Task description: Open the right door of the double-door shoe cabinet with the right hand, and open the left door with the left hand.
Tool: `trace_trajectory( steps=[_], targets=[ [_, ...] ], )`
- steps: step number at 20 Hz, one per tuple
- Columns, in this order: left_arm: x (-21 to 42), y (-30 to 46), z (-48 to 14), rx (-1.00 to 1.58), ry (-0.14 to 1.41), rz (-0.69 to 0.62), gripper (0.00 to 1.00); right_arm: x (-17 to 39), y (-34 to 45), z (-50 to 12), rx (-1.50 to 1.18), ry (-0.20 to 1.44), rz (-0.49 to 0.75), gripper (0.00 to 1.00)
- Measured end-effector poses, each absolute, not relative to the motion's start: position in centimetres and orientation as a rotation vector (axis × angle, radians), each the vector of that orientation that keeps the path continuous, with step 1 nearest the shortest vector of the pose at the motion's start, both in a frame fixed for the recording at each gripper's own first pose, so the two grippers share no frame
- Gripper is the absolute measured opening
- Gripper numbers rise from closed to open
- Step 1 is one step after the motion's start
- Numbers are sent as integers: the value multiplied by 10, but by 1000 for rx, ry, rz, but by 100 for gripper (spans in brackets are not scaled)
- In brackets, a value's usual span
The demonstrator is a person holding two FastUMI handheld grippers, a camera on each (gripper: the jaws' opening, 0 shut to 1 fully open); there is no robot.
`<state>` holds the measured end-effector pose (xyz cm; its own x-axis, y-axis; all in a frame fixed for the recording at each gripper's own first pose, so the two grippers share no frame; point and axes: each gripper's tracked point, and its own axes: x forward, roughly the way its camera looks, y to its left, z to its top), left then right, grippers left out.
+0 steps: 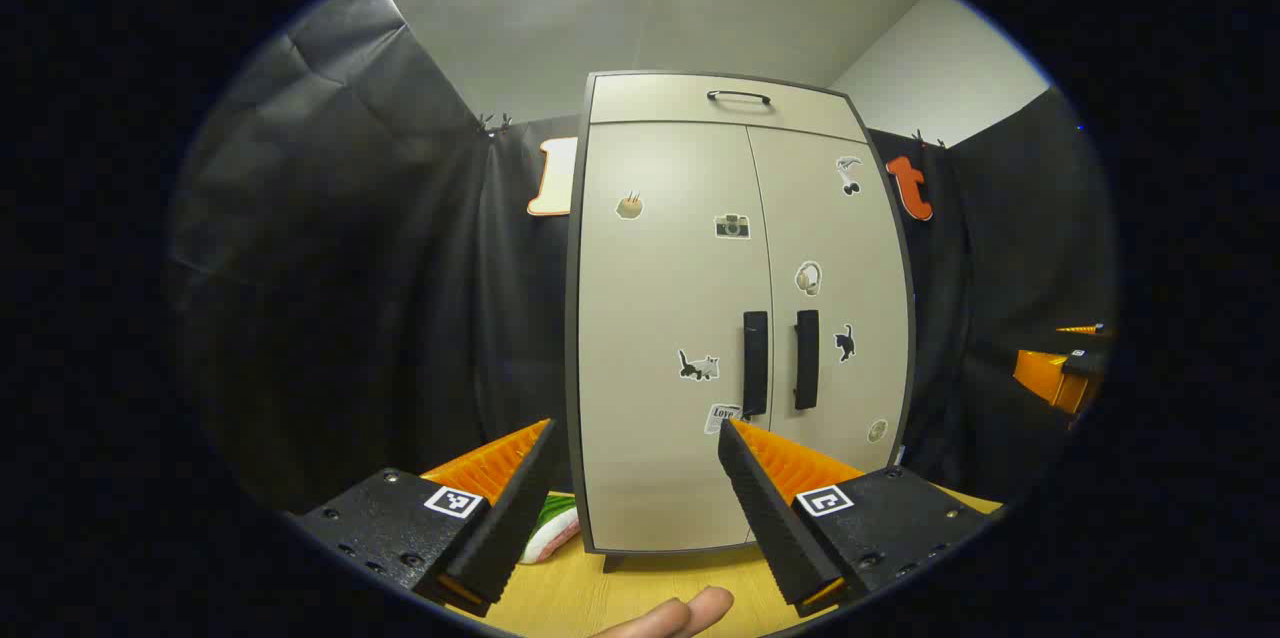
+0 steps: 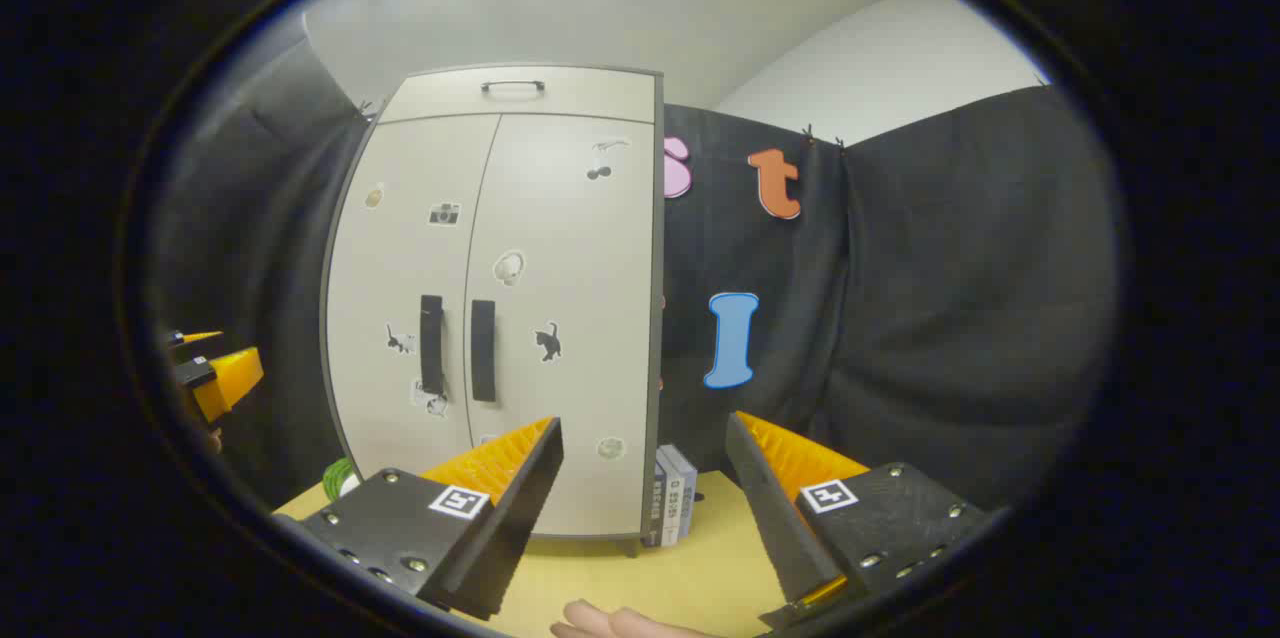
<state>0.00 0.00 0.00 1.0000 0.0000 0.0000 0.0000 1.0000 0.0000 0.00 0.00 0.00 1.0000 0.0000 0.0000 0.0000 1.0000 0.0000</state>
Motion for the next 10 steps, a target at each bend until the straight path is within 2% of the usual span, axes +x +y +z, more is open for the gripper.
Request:
trace_trajectory(
  steps=[6, 7, 9, 10],
  targets=[
    [5, 0, -8, -10, 18, 3, 98, -2, -2, 1, -2, -5, 12, 97],
    [6, 1, -9, -14, 21, 3, 97, -3, -2, -1, 0, -6, 16, 94],
    [8, 2, -13, -24, 30, -4, 98, -2, -2, -3, 1, -1, 19, 97],
    [8, 2, -15, -32, 37, -11, 98, -1, -2, -5, -1, 2, 19, 94]
  ],
)
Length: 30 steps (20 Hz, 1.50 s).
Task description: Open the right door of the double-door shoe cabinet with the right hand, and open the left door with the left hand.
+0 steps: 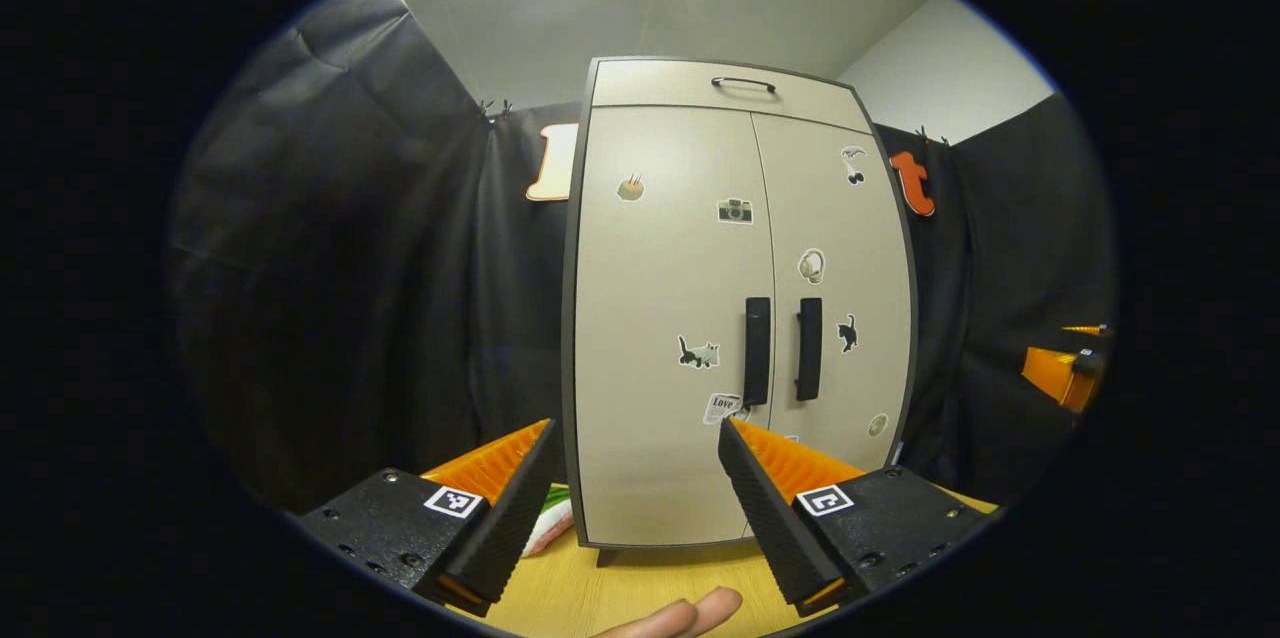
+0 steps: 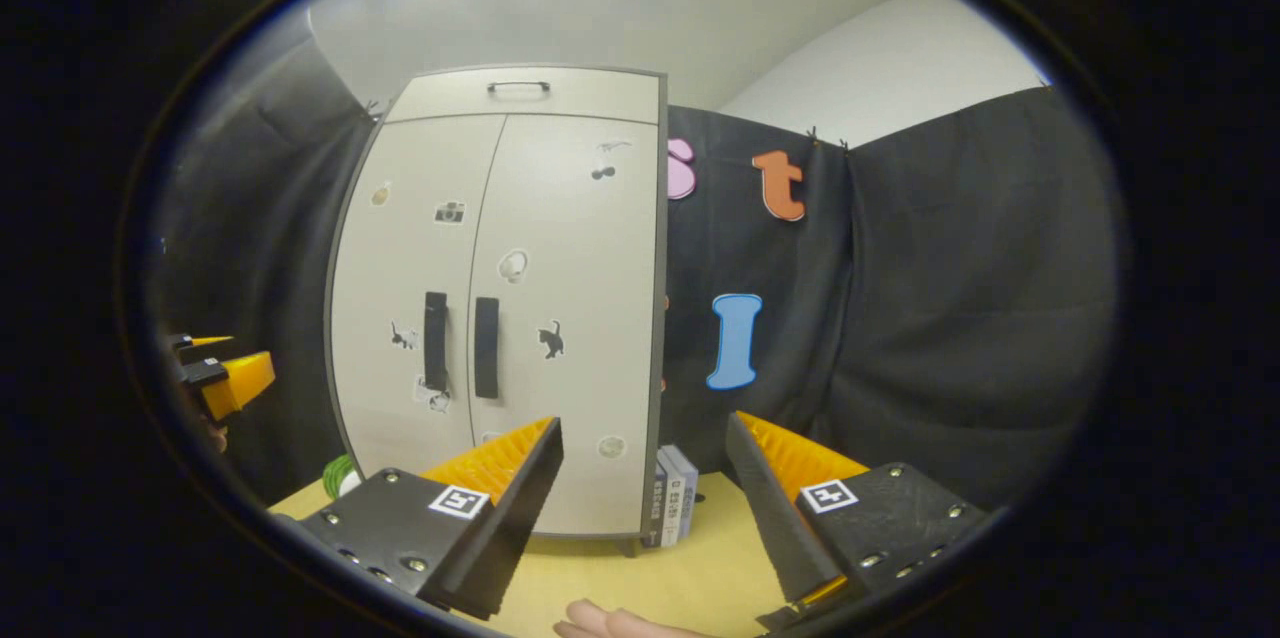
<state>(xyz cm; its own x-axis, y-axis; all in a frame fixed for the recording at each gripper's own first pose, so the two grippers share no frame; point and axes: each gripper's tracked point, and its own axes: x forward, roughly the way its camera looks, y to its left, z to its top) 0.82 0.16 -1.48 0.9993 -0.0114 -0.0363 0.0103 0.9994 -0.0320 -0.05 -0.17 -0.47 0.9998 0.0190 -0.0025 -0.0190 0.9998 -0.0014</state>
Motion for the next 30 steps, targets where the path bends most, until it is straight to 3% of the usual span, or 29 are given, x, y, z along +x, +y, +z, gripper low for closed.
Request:
trace_trajectory(
  steps=[7, 15, 23, 30],
  targets=[
    [6, 3, -20, -39, 38, -21, 98, 14, 4, -21, -15, 41, 21, 97],
    [-1, 14, -32, -40, 35, -9, 98, 74, 38, -16, 8, 52, 67, 94],
    [2, 24, -49, -32, 50, -1, 99, 159, 123, 4, 4, 47, 203, 98],
    [-6, 35, -62, -12, 62, -4, 98, 201, 193, -10, -10, 115, 274, 98]
  ],
)
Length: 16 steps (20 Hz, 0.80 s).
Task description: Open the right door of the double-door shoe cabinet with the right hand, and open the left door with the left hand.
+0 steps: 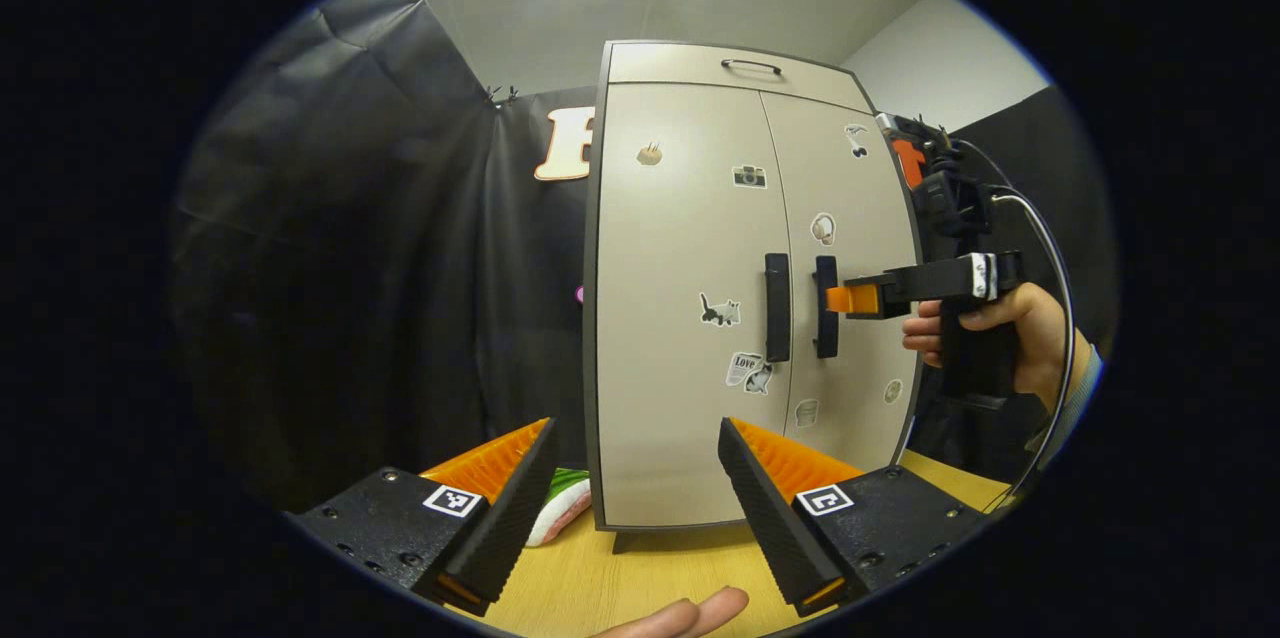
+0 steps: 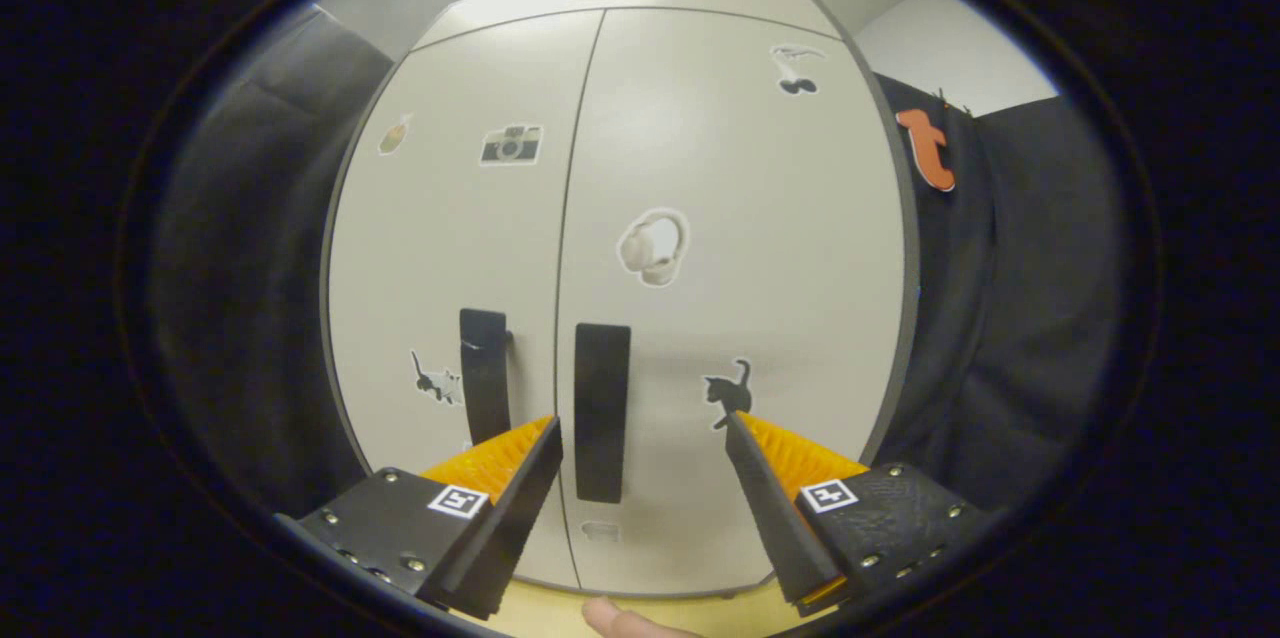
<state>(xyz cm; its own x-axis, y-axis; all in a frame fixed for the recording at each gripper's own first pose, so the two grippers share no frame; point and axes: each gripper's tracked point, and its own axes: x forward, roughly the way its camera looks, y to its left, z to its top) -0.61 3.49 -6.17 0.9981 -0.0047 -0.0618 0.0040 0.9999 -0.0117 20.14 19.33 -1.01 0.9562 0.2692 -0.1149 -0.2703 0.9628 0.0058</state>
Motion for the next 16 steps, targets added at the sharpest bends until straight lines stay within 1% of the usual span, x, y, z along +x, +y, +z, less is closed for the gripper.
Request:
trace_trajectory(
  steps=[5, 6, 7, 8, 9, 10, 11, 12, 13, 15, 16],
  targets=[
    [-13, 42, -61, -8, 48, -8, 98, 218, 216, -10, 36, 105, 260, 98],
    [-16, 46, -58, -5, 34, -1, 98, 221, 221, -9, 53, 109, 271, 98],
    [-18, 51, -53, -8, 14, 11, 98, 227, 217, -9, 72, 122, 253, 97],
    [-20, 52, -49, -13, -4, 16, 98, 231, 213, -9, 85, 127, 233, 87],
    [-21, 54, -46, -14, -13, 15, 98, 237, 208, -11, 89, 131, 211, 86],
    [-23, 54, -47, -12, -16, 13, 98, 243, 205, -15, 83, 138, 203, 77],
    [-24, 56, -48, -9, -11, 15, 97, 238, 212, -15, 99, 147, 242, 73],
    [-25, 56, -50, -8, -6, 14, 98, 235, 211, -11, 97, 130, 255, 54],
    [-26, 55, -51, -9, -1, 8, 97, 239, 211, -15, 72, 132, 271, 56],
    [-27, 53, -53, -14, 9, -1, 98, 234, 223, -16, 66, 142, 328, 56],
    [-27, 52, -54, -14, 9, -3, 98, 238, 223, -16, 80, 134, 325, 23]
  ],
)
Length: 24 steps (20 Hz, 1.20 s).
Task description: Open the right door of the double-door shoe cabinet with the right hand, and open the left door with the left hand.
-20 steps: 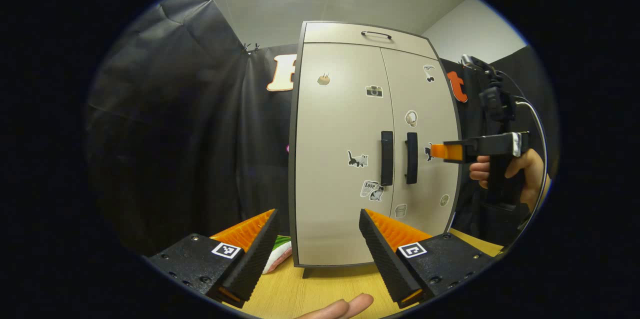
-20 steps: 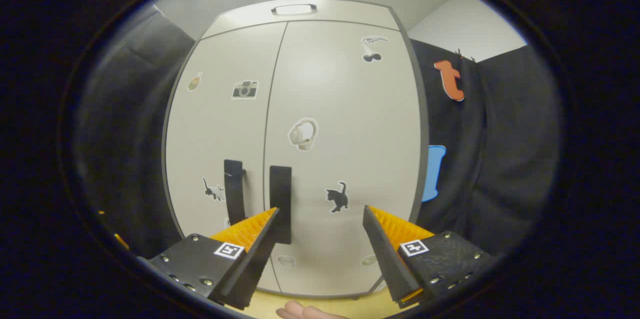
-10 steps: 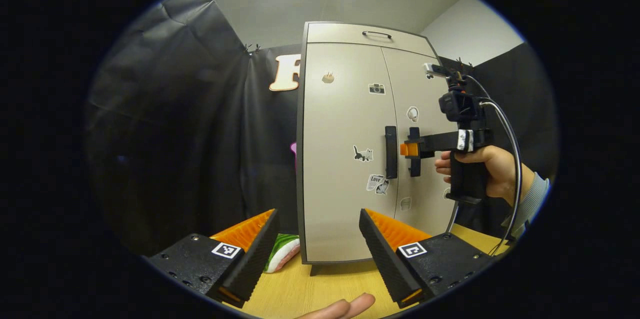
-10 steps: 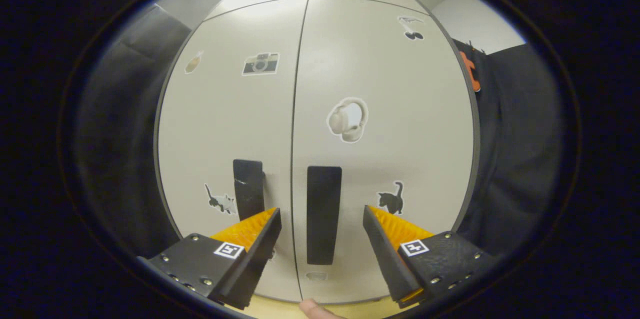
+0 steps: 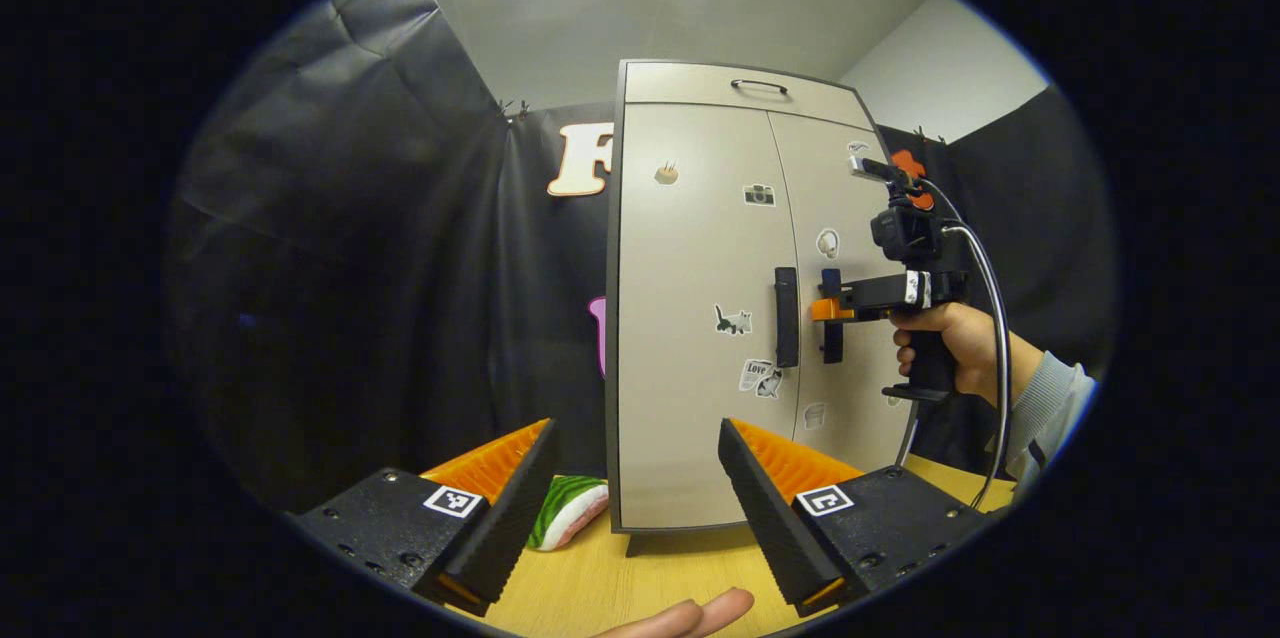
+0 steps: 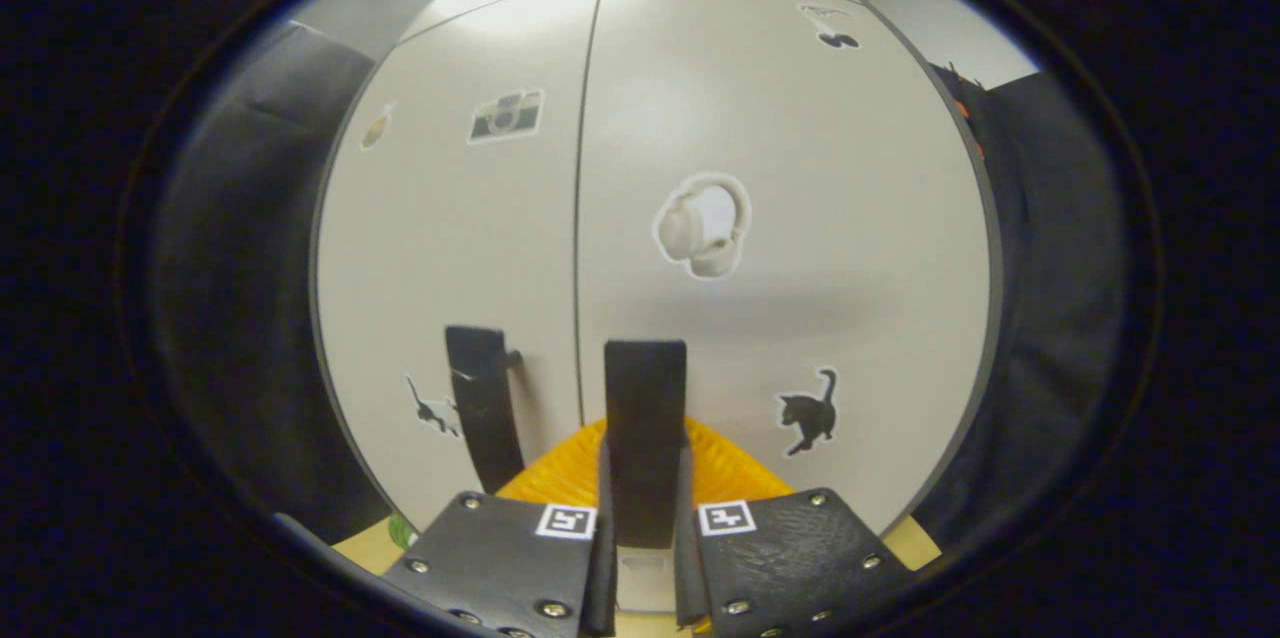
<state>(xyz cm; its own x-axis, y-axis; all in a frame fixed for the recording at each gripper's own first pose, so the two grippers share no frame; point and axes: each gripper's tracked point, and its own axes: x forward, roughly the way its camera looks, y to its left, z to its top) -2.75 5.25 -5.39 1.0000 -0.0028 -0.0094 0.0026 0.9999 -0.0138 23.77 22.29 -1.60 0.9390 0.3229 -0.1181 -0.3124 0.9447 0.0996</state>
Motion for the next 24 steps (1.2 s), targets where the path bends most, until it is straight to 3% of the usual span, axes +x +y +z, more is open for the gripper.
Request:
trace_trajectory(
  steps=[8, 24],
  targets=[
    [-28, 56, -53, -10, 18, 17, 98, 222, 215, -13, 29, 165, 321, 23],
    [-44, 8, -50, -41, 35, -63, 98, 148, 159, -8, -10, 167, 474, 23]
  ],
)
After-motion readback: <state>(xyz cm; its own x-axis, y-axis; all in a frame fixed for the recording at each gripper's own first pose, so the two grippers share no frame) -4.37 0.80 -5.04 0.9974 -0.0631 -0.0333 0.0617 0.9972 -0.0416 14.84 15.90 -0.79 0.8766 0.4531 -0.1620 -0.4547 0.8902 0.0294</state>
